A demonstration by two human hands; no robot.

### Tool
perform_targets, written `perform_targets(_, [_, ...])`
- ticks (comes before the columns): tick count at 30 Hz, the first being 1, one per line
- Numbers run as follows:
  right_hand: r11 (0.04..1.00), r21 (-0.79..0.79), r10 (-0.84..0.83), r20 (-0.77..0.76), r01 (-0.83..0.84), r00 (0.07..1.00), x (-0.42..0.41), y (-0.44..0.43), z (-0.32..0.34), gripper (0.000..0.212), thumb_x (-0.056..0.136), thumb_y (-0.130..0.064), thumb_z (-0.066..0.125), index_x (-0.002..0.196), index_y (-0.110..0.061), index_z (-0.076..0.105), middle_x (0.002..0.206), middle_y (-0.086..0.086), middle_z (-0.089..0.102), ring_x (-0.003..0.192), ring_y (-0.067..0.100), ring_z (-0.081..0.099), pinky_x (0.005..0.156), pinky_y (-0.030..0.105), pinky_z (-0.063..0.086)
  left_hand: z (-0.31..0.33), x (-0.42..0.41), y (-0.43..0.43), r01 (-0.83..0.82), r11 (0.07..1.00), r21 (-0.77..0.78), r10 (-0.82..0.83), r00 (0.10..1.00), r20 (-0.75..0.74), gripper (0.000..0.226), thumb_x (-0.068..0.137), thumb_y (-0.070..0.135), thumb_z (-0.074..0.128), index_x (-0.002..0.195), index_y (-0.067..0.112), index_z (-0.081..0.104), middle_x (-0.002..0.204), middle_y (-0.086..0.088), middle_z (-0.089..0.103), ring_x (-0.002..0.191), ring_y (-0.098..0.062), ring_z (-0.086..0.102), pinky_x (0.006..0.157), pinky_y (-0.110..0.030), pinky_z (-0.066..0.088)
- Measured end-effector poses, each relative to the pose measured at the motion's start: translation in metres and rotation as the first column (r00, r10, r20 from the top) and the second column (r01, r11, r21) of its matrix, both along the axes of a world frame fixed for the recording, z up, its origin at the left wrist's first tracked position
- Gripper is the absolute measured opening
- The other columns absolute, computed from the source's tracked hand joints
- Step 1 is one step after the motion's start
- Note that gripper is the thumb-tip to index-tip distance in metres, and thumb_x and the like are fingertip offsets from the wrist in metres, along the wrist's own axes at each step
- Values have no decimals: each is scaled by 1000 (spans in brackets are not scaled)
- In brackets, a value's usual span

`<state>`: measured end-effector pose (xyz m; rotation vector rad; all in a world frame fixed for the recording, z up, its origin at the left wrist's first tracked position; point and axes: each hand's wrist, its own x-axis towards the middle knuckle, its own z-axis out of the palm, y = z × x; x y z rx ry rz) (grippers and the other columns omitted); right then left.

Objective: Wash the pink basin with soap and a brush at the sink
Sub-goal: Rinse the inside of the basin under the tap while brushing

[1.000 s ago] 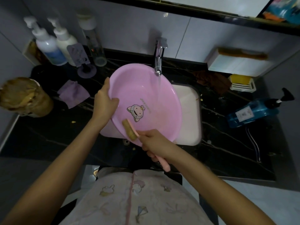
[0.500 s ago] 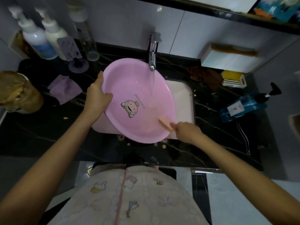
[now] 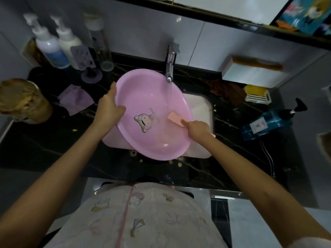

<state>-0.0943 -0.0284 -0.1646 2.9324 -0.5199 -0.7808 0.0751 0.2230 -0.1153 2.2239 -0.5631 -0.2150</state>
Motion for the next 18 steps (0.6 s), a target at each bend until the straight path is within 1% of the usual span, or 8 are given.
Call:
perform_targets(2, [995,85,-41,-62,46,997,1,8,3,49,95,-19,36,144,-25,31,104,8,56,85,25,56,67,31,47,0,-1,1,1,1000,4,-1,1000,2,75,77,-1,57,146,12,28,115,-11,57,97,-24,58,77,-31,48])
perform_targets(4, [957,248,-112,-162,150,980,2,20,13,40,96,-19,36,135,-16,45,111,9,58,87,25,56,71,31,50,-1,-1,1,-4,1000,14,4,1000,2,76,78,-1,57,146,12,27,116,-9,56,97,-23,57,76,-31,47])
perform_targets(6, [899,368,-164,-225,240,960,-4,33,22,38,99,-24,34,129,-8,52,109,10,62,81,22,60,62,26,48,-2,-1,0,-14,1000,25,14,1000,0,77,78,-1,57,147,13,26,116,-6,55,97,-22,57,76,-30,47])
perform_targets(9, [801,516,-211,-234,305,949,-15,66,34,39,101,-29,35,126,-8,56,89,7,64,57,15,52,47,22,39,-2,-4,-2,-39,999,23,39,999,9,77,79,-2,56,148,12,25,116,-13,57,99,-27,58,76,-30,46])
perform_targets(12, [681,671,-200,-218,295,955,-11,100,40,40,98,-24,39,137,-20,49,115,11,63,64,17,54,48,21,43,2,-8,-4,-69,997,33,69,998,3,78,80,-4,55,149,11,21,118,-17,56,98,-27,56,76,-29,43])
perform_targets(15, [547,797,-255,-134,257,958,11,120,39,43,98,-18,41,140,-23,44,128,10,57,74,12,49,45,6,35,0,-8,-3,-47,998,35,47,999,10,78,80,-3,54,149,11,21,110,-17,58,90,-25,58,71,-31,46])
perform_targets(16, [522,821,-282,-89,231,955,22,125,37,44,97,-15,41,140,-23,44,121,10,60,74,12,48,43,4,34,-1,-6,-3,-43,998,40,43,999,7,79,79,-3,54,149,11,20,107,-16,59,88,-25,58,68,-31,46])
perform_targets(18, [492,851,-365,9,185,931,43,130,31,45,97,-12,39,140,-25,44,88,5,62,61,13,46,41,9,36,-1,-4,-4,-31,998,57,30,999,17,79,80,-2,54,149,11,18,103,-14,59,83,-24,58,64,-29,45])
